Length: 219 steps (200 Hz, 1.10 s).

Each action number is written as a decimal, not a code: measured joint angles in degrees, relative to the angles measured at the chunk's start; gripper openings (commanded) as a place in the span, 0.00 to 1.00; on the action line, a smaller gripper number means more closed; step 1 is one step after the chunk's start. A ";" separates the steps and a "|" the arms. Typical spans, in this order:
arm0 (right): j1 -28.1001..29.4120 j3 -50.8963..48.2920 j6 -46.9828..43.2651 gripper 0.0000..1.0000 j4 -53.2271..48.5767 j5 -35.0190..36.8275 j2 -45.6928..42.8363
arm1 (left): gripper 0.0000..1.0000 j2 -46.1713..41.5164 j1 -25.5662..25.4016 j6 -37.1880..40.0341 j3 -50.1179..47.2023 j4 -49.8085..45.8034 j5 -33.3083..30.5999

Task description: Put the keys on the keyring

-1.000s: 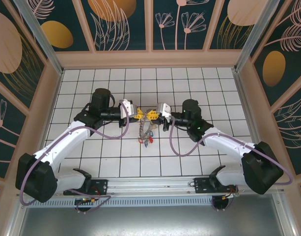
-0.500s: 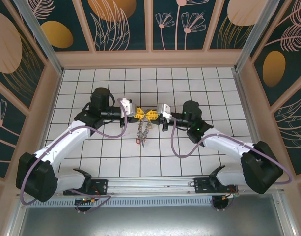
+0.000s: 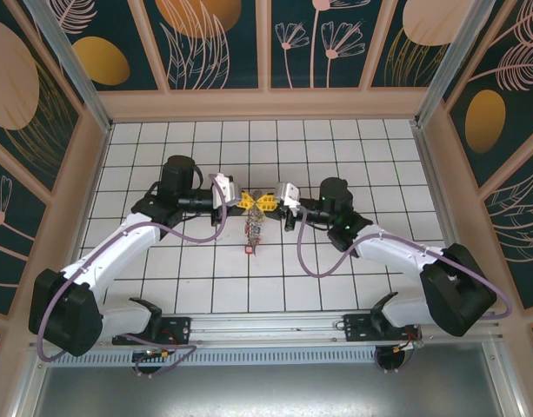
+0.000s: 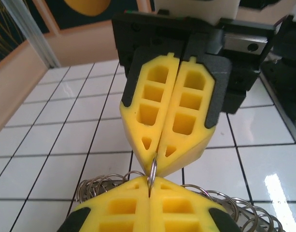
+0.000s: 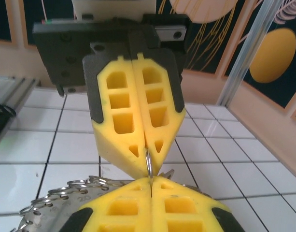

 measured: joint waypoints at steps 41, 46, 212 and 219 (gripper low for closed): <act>0.17 4.68 -9.42 0.26 -17.38 1.77 -1.36 | 0.00 0.00 -0.35 4.92 1.05 -7.08 -7.23; 0.17 5.18 -10.21 0.27 -18.93 1.84 -1.55 | 0.00 0.00 -0.35 5.46 1.20 -7.78 -7.91; 0.22 12.70 -15.78 0.25 -27.85 -0.70 4.90 | 0.00 1.55 -1.95 10.78 4.79 -14.86 -12.17; 0.24 12.72 -15.78 0.24 -27.71 -0.72 4.92 | 0.00 1.81 -2.21 10.93 4.92 -15.13 -12.33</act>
